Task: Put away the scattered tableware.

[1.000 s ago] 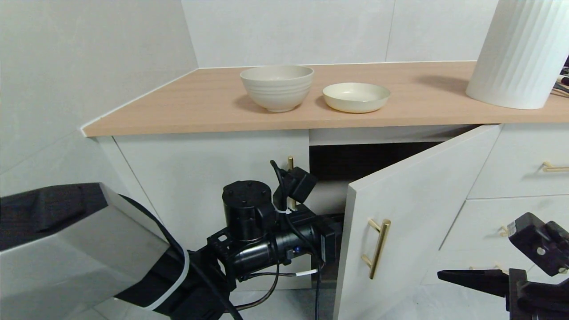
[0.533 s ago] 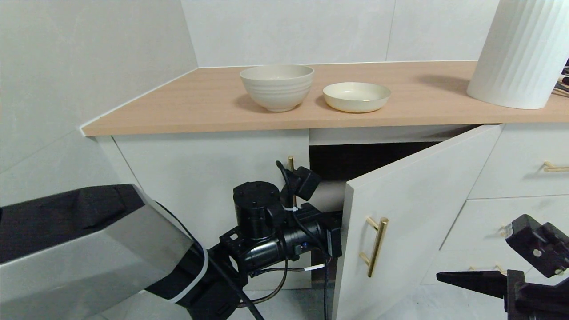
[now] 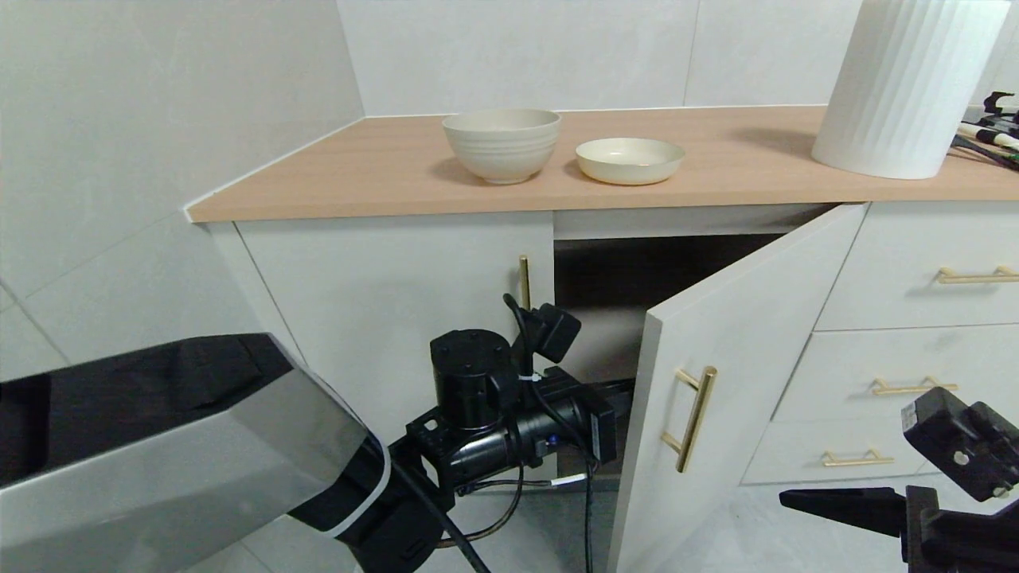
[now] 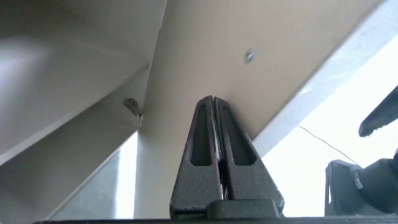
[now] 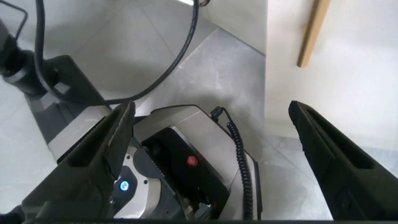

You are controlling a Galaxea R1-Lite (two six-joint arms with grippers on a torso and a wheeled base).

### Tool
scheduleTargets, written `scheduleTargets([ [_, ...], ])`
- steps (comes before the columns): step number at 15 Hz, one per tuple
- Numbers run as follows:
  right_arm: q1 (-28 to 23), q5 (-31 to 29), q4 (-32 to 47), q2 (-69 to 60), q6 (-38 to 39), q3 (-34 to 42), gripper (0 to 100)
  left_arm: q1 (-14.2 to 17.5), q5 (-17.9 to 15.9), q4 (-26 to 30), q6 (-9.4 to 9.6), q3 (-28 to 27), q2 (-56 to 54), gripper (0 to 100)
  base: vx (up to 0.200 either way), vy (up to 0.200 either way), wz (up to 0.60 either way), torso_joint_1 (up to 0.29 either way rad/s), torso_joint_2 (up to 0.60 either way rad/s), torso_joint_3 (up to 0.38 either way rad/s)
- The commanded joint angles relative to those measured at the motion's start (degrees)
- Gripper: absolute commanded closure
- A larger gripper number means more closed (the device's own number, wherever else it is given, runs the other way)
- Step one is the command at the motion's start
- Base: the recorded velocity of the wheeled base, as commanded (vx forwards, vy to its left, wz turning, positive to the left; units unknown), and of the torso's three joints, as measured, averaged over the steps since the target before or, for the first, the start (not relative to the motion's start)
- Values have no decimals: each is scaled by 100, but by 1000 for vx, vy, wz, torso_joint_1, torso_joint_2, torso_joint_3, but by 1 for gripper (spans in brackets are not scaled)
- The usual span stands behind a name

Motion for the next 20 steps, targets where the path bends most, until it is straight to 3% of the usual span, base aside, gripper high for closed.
scheduleTargets([
  [1,44,1,-3,23,1,3,0,0,3,-4,1,-27,59,100,0,0,0,0,0,0],
  [3,88,1,-3,23,1,3,0,-18,47,14,1,-177,111,100,0,0,0,0,0,0],
  [6,132,28,-3,41,1,12,0,-264,399,40,9,-555,252,100,0,0,0,0,0,0],
  [12,220,19,-3,-12,1,39,0,-317,434,23,36,-449,305,100,0,0,0,0,0,0],
  [17,211,19,-3,-12,1,47,0,-317,442,14,36,-493,463,100,-200,0,0,5,5,0],
  [20,211,19,-3,-29,1,47,0,-299,451,5,36,-555,559,100,0,0,0,0,0,0],
])
